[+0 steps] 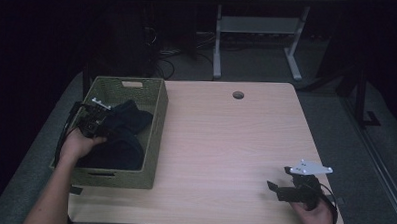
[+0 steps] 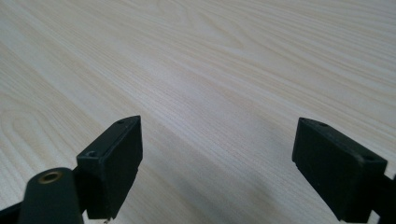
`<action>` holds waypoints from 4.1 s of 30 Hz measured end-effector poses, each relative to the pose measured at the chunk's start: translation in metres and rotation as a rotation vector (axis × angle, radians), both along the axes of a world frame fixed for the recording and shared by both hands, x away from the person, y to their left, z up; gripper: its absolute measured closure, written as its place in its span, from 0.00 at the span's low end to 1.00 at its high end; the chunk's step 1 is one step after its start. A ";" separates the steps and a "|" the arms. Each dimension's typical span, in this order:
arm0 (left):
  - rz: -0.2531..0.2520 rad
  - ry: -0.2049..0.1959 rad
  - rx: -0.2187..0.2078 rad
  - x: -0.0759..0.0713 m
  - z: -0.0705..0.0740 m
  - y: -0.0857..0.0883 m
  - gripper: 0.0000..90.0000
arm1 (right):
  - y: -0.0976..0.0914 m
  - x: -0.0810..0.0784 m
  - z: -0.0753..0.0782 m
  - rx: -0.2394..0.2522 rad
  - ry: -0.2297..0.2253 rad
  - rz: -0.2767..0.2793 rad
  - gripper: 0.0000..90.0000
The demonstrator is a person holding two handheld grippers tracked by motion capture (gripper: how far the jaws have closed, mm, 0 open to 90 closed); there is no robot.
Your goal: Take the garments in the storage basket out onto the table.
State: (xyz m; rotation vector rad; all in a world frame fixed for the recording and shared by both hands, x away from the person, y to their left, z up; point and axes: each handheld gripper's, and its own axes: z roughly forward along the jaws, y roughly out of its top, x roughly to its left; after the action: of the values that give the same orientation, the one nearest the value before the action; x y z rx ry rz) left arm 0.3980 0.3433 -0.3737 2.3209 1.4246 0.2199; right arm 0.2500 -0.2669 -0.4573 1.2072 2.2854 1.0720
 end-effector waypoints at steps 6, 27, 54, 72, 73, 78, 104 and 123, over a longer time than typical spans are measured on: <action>0.012 -0.020 -0.063 -0.004 0.006 0.005 0.88 | -0.001 0.000 0.001 0.004 -0.002 -0.001 0.18; 0.090 -0.089 -0.279 -0.016 0.017 0.026 0.87 | 0.000 -0.001 0.004 0.006 -0.011 0.000 0.18; 0.201 -0.207 -0.609 -0.024 0.023 0.043 0.87 | -0.001 -0.001 0.005 0.007 -0.017 -0.004 0.18; 0.221 -0.291 -0.817 -0.032 0.024 0.047 0.87 | -0.003 -0.001 0.007 0.013 -0.025 -0.016 0.18; 0.217 -0.296 -0.818 -0.032 0.025 0.048 0.87 | -0.003 -0.001 0.007 0.012 -0.026 -0.015 0.18; 0.221 -0.308 -0.841 -0.033 0.028 0.050 0.87 | -0.003 -0.001 0.007 0.009 -0.022 -0.016 0.18; 0.198 -0.363 -0.909 -0.039 0.055 0.064 0.87 | -0.003 0.000 0.007 0.006 -0.027 -0.016 0.18; 0.092 -0.393 -0.907 -0.037 0.105 0.027 0.87 | -0.004 0.000 0.009 0.013 -0.030 -0.016 0.18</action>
State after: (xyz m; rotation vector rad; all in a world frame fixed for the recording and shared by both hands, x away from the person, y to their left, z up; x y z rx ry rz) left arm 0.3614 0.3698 -0.2690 1.3847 1.1016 0.0303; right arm 0.2498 -0.2705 -0.4484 1.2038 2.2459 1.0938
